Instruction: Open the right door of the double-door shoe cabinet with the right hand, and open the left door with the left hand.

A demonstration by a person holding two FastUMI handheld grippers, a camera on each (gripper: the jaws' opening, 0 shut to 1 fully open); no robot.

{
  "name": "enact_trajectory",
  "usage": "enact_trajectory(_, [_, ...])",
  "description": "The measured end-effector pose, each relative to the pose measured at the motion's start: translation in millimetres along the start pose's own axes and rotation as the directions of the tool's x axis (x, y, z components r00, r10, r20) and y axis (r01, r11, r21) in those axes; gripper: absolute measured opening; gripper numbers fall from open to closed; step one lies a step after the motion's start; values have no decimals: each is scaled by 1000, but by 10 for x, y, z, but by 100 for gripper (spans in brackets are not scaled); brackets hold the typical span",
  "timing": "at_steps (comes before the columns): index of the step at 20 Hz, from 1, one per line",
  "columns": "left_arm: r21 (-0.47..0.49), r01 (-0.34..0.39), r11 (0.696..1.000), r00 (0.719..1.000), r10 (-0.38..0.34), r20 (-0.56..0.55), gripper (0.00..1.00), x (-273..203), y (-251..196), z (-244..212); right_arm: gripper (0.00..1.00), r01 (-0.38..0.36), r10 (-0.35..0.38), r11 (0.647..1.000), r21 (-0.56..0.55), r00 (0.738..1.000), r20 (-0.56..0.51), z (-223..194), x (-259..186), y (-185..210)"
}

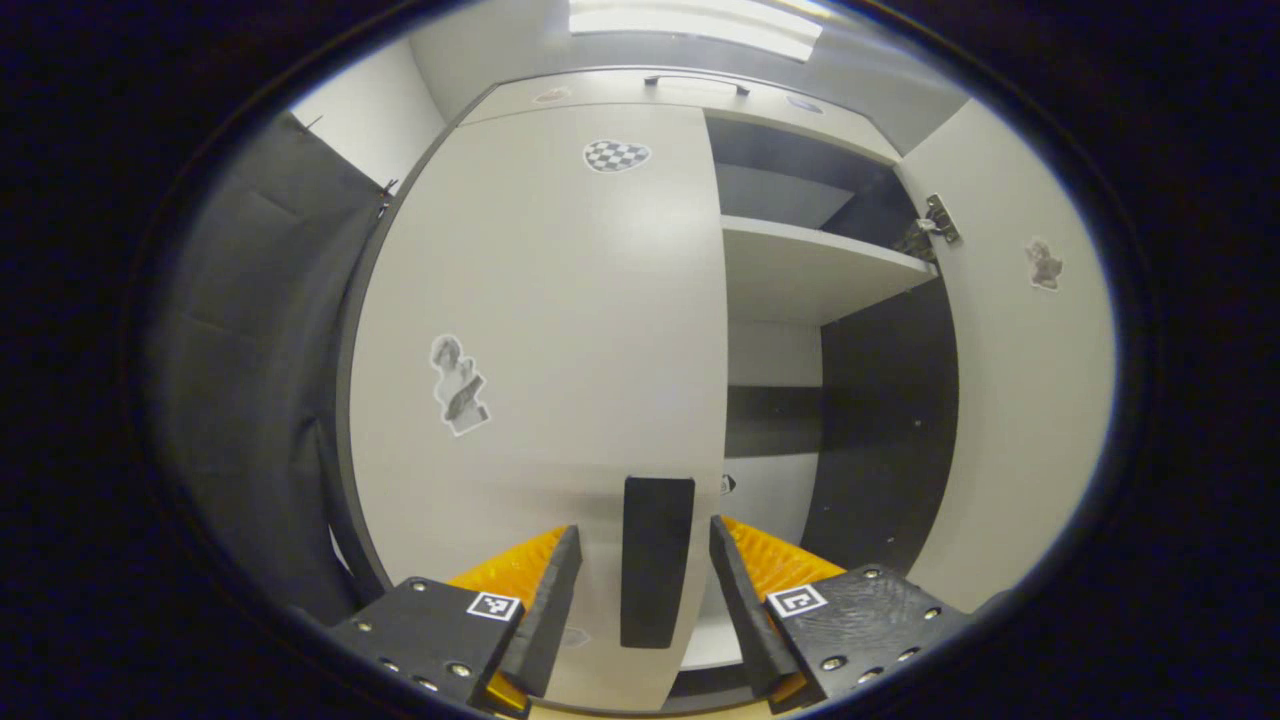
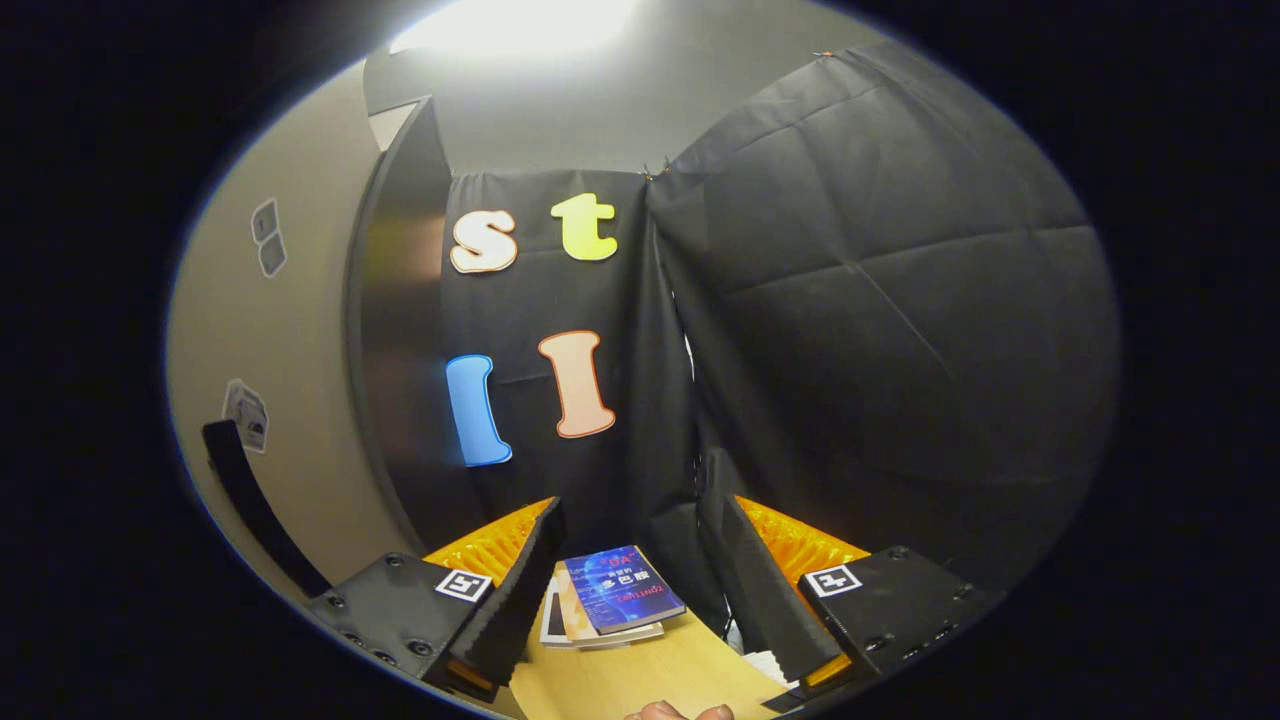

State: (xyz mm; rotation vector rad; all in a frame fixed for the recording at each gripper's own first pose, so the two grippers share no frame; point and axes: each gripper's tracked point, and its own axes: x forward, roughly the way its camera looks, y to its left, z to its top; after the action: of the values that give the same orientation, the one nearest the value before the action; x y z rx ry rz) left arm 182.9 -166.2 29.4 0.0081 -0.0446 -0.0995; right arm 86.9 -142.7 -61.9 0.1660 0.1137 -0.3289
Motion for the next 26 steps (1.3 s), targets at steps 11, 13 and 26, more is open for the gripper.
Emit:
enact_trajectory(11, [39, -51, 998, 997, 53, -60, 29, 43, -22, -151, 98, -164, 164, 986, -4, 986, 15, 6, 243, 337])
enact_trajectory(13, [26, -45, 999, 998, 47, -48, 24, 30, -15, -157, 98, -195, 193, 979, 54, 981, 32, 72, 233, 435])
enact_trajectory(26, [-39, 42, 998, 996, -45, -71, 8, -159, 43, -175, 98, -145, 142, 988, 59, 988, 53, 135, -404, 501])
